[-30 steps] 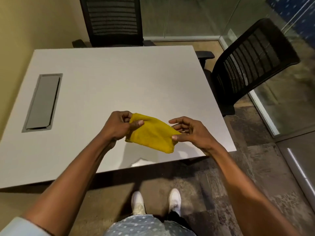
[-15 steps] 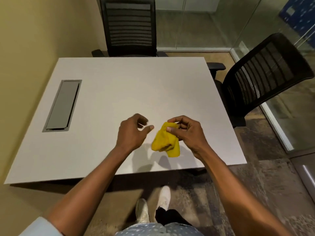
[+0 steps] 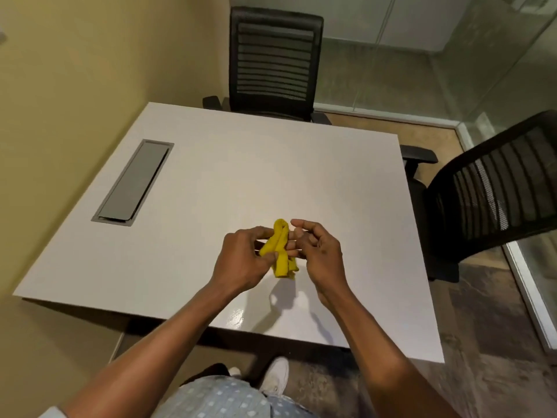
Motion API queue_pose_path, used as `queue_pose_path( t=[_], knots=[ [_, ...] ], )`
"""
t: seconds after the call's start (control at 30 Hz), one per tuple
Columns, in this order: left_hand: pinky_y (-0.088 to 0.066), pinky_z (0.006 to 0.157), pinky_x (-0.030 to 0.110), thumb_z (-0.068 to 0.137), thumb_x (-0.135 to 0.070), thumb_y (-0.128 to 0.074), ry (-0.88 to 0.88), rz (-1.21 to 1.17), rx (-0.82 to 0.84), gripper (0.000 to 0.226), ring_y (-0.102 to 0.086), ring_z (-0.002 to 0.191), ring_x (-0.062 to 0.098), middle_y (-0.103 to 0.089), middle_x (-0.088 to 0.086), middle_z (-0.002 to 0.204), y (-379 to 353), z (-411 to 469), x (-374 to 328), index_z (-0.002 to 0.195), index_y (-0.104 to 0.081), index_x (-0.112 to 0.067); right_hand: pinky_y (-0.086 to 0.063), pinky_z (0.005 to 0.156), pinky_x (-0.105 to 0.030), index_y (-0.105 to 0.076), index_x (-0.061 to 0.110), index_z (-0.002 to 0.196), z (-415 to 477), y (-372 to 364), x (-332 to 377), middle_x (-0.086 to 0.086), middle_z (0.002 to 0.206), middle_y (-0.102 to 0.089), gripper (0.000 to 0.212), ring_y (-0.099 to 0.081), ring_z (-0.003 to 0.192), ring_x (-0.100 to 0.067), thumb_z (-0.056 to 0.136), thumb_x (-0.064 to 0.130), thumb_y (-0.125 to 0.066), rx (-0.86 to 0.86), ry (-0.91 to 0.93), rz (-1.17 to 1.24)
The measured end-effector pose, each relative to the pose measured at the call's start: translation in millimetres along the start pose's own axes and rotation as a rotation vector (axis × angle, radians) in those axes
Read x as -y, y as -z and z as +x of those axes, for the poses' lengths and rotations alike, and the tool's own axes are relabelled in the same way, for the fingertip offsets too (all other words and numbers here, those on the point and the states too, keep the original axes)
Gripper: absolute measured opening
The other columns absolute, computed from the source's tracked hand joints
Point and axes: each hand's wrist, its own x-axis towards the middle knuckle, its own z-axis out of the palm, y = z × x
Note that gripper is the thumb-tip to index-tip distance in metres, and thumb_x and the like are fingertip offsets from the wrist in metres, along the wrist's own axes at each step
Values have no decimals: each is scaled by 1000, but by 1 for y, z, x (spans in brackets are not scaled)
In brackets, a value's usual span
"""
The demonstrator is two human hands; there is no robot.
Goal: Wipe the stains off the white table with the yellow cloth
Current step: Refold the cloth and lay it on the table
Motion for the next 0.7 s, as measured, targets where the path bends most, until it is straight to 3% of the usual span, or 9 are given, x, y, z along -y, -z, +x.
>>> queue_pose_path(
  t=[0.07,0.13,0.3,0.4,0.53,0.7],
  knots=[
    [-66,90,39,91,-12,-83,48,-67,-27,36,-80,94,10,-84,-9,109,3,6,1,124,-82,-26,-63,78,-30,-74,24,115,6,1,-1,-6,103,-79,24,-77,93,-21,93,18,-75,40,12,-7],
    [-65,93,42,93,-11,-81,90,-132,-59,32,-81,97,9,-84,-12,107,6,11,3,120,-84,-27,-63,77,-27,-75,28,113,11,-1,-1,3,106,-79,36,-76,97,-15,79,23,-86,80,27,-61],
    [-67,93,47,91,-1,-77,194,-278,-132,30,-82,96,16,-85,-4,102,16,24,14,113,-84,-21,-66,81,-37,-71,30,118,28,-17,-4,7,110,-77,53,-75,99,-14,70,21,-93,149,66,-265],
    [-67,89,45,89,0,-77,209,-265,-160,28,-82,89,18,-85,-2,95,26,34,24,106,-84,-21,-66,82,-38,-74,24,110,42,-26,-5,9,101,-79,43,-76,91,-8,71,16,-89,120,92,-415],
    [-60,71,24,87,-4,-74,154,-60,-211,28,-76,76,7,-82,-11,83,50,51,40,97,-85,-28,-65,82,-36,-80,24,93,66,-38,-3,11,86,-80,23,-75,80,-2,72,20,-89,42,53,-547],
    [-61,77,38,90,-6,-70,104,170,-220,27,-74,84,23,-81,-5,89,93,79,69,102,-84,-25,-63,81,-33,-81,24,82,98,-65,7,11,80,-79,15,-75,77,-6,70,22,-90,46,38,-663]
  ],
)
